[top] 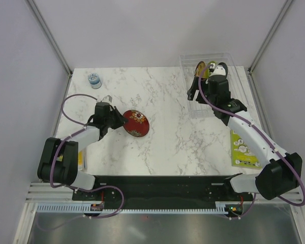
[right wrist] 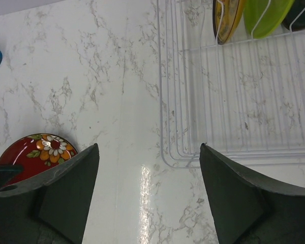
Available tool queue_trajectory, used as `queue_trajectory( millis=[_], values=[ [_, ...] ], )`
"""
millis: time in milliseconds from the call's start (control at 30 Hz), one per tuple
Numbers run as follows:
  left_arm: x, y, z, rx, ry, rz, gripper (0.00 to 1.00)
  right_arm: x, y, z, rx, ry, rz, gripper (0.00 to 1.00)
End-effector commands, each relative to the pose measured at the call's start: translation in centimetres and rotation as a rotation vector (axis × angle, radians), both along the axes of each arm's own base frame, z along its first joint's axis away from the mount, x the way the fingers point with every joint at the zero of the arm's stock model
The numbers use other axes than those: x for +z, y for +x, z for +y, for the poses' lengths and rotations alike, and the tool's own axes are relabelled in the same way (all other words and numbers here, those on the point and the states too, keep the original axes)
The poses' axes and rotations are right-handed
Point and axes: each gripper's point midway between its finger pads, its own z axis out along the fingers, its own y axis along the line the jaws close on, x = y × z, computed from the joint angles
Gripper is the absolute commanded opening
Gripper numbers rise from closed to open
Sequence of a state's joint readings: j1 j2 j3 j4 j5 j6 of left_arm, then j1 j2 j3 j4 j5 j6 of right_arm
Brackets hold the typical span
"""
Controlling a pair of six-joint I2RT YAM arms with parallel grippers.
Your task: Unload the plates from the dish rack
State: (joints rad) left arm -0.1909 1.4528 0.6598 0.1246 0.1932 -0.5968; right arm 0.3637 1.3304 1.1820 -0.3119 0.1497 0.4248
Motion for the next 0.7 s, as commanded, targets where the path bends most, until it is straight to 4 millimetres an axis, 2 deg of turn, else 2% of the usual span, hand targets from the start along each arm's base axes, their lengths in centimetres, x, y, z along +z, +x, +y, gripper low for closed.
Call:
queue_trajectory(
  millis=[0,67,167,200,267,300,333,367,400,433,467,600,633,667],
  values=[
    [0.6,2.0,0.6,0.018,0.04,-0.057,0.02,0.2,0.1,-1.7,-0.047,-0.048,-0.012,0.87],
    [0.4,2.1,0.4,0.012,0.031,-0.05,0.02,0.0,0.3,-2.2,-0.06,-0.066,-0.007,0.87],
    [-0.1,2.1,0.4,0.006,0.036,-0.039,0.09,-0.1,0.8,-3.1,-0.092,-0.087,-0.002,0.88],
    [-0.1,2.2,0.5,0.006,0.04,-0.039,0.21,-0.1,1.1,-3.6,-0.113,-0.095,0.001,0.89],
    [-0.1,2.4,0.5,0.005,0.049,-0.036,0.31,-0.1,1.8,-4.3,-0.144,-0.119,0.002,0.89],
    [-0.4,2.3,0.7,0.007,0.059,-0.021,0.4,-0.2,2.0,-4.7,-0.16,-0.133,0.01,0.9],
    [-0.5,2.4,0.9,0.019,0.069,-0.017,0.43,-0.8,2.5,-5.5,-0.201,-0.163,0.023,0.9],
    [-0.2,2.7,0.9,0.018,0.074,-0.021,0.46,-0.2,3.0,-5.9,-0.224,-0.171,0.013,0.9],
    [-0.4,2.5,1.0,0.014,0.083,-0.009,0.53,-0.4,3.3,-6.3,-0.233,-0.199,0.023,0.9],
    [-0.5,2.6,1.2,0.022,0.097,-0.002,0.54,-1.1,3.9,-6.7,-0.255,-0.227,0.038,0.9],
    [-0.3,2.9,1.4,0.024,0.106,-0.008,0.55,-0.6,4.4,-6.9,-0.269,-0.238,0.027,0.9],
    [-0.2,3.1,2.1,0.044,0.15,-0.006,0.64,-0.8,6.7,-7.3,-0.286,-0.306,0.028,0.9],
    [-0.3,3.0,2.6,0.056,0.17,0.006,0.64,-1.8,7.5,-7.4,-0.292,-0.334,0.046,0.91],
    [-0.2,3.1,2.8,0.065,0.183,0.004,0.65,-1.1,8.3,-7.5,-0.302,-0.338,0.029,0.91]
  ],
)
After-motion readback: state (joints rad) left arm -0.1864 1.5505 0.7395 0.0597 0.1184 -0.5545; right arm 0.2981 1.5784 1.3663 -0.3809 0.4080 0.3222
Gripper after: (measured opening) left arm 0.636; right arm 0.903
